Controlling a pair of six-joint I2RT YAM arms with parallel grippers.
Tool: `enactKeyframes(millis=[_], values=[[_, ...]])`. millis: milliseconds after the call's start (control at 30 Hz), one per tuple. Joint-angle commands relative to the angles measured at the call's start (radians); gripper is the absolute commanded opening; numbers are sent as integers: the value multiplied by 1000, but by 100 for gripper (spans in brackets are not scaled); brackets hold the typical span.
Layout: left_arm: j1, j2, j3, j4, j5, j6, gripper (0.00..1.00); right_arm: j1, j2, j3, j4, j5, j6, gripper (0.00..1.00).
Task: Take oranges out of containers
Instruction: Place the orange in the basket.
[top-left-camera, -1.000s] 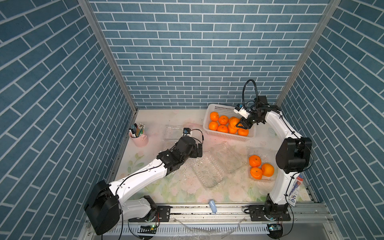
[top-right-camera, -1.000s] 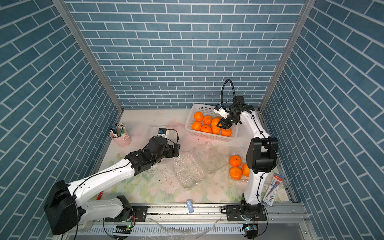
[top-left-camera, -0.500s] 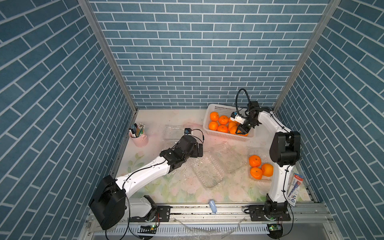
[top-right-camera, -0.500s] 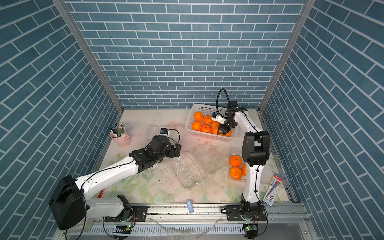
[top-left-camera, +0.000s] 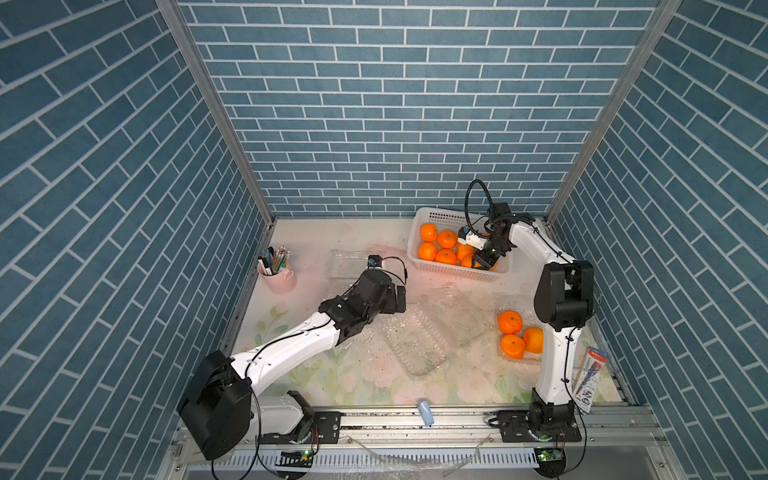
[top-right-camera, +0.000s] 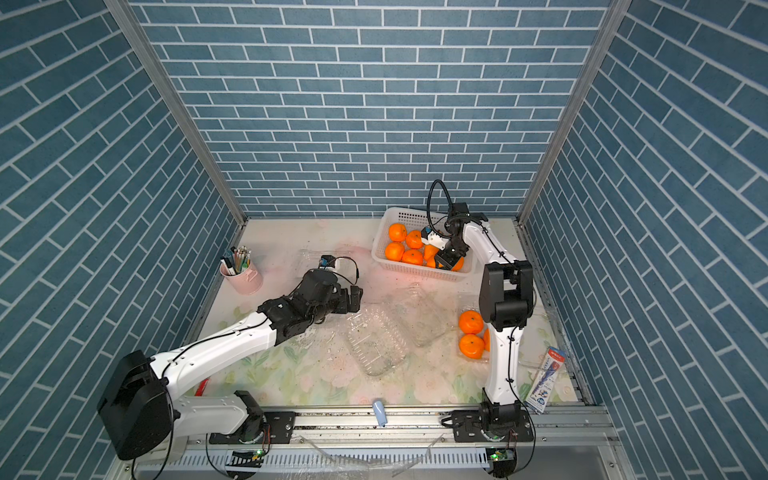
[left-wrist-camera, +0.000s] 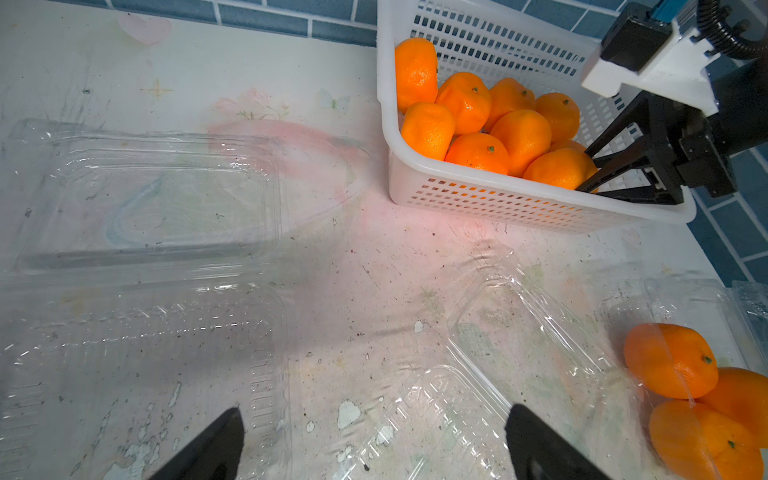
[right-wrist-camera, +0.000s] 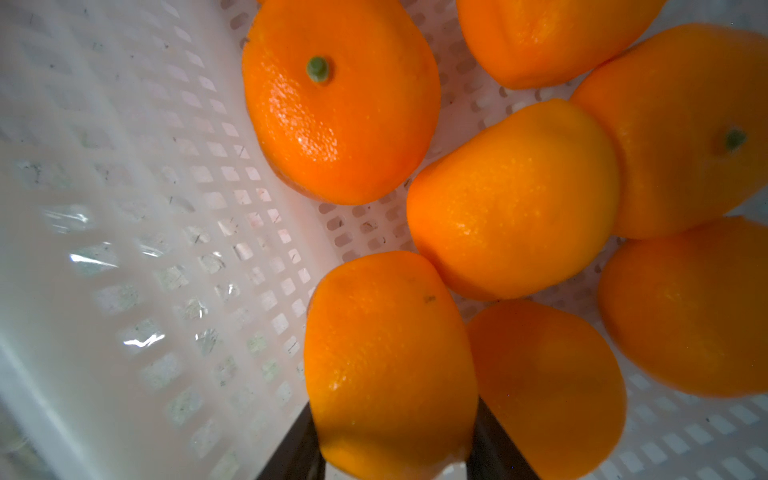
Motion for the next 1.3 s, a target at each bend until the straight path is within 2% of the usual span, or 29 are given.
enactKeyframes(millis=[0, 200, 300, 567, 733, 867, 1000, 1133, 1267], values=[[7, 0, 2, 3, 9, -6, 99, 1, 9, 38, -7, 0, 54, 39], [7, -32, -13, 0, 10, -9, 99, 2, 4, 72, -52, -26, 126, 51], [8, -50, -22, 0, 11, -11, 99, 2, -11, 73, -59, -32, 160, 65], [6, -81, -38, 5, 22, -19, 99, 3, -55, 38, -50, 5, 215, 65], [8, -101, -43, 1, 25, -21, 99, 3, -154, -15, 20, 29, 305, 63], [8, -117, -48, -3, 22, -7, 99, 2, -276, -98, 96, 81, 474, 62], [7, -130, -54, -25, 15, 16, 99, -14, -392, -175, 104, 214, 688, 61], [7, -171, -76, -35, 17, 36, 99, -38, -559, -349, 155, 243, 817, 62], [6, -223, -100, -43, 20, 59, 99, -78, -704, -485, 92, 251, 999, 65]])
